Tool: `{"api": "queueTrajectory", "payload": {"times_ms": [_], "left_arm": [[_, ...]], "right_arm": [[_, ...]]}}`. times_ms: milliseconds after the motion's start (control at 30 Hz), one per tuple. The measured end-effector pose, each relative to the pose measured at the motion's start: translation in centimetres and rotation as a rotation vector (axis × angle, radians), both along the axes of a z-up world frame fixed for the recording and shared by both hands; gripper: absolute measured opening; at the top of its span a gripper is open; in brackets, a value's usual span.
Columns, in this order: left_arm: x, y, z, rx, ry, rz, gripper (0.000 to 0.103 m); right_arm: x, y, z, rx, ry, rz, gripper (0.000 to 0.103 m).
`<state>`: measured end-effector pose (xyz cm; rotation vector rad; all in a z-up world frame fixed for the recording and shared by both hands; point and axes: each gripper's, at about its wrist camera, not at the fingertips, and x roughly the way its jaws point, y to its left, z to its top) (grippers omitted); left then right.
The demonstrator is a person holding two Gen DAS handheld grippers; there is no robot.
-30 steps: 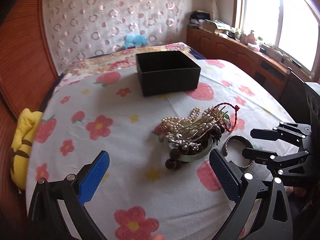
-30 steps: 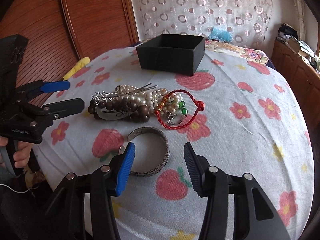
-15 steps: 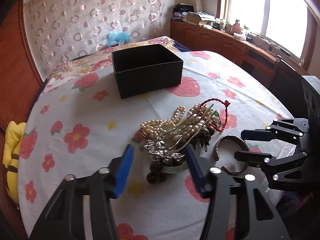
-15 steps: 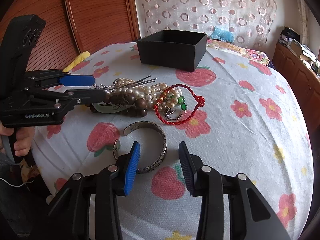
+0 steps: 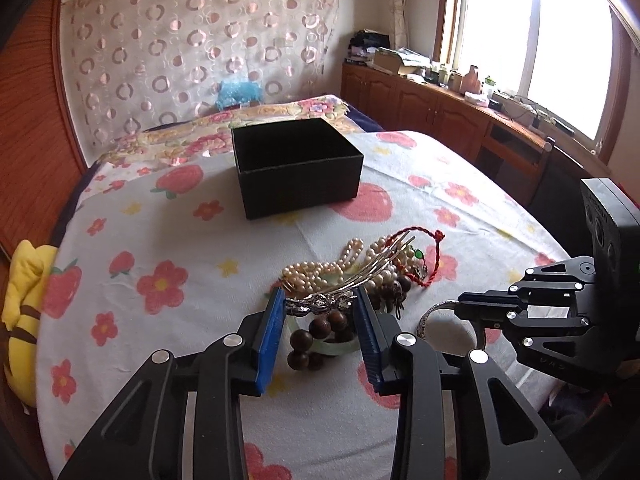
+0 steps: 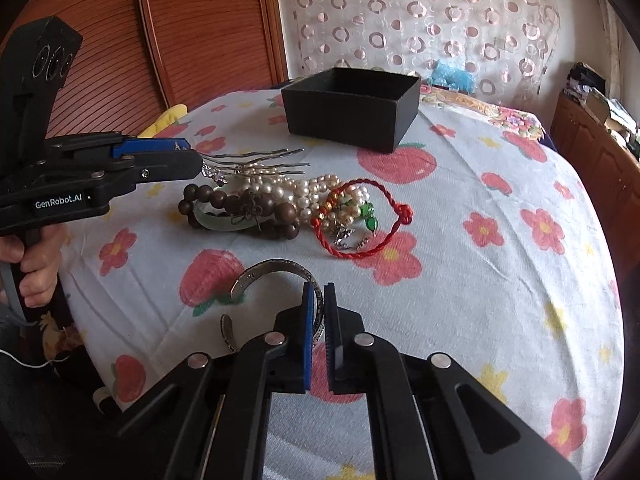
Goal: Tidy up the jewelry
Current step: 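Grasp the silver hairpins with the left tool while the right tool reaches for the silver bangle, then carry the hairpins into the black box with the left tool while the right tool drops the bangle in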
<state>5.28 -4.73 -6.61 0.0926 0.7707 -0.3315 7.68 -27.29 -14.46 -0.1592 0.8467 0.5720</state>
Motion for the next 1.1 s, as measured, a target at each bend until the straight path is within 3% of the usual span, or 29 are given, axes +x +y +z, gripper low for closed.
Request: {"api": "queueTrajectory", "payload": {"times_ms": [633,1100], "left_arm": [[1.8,1.8,3.3,-0.062,-0.095,0.045,0.033],[7.8,3.5,6.5,-0.101,-0.164,0.087,0.033]], "right_arm": [[3.5,0.1,4.5,-0.007,-0.14,0.002,0.006],[14.6,1.9,7.3,-0.044,-0.201,-0.008,0.006]]}}
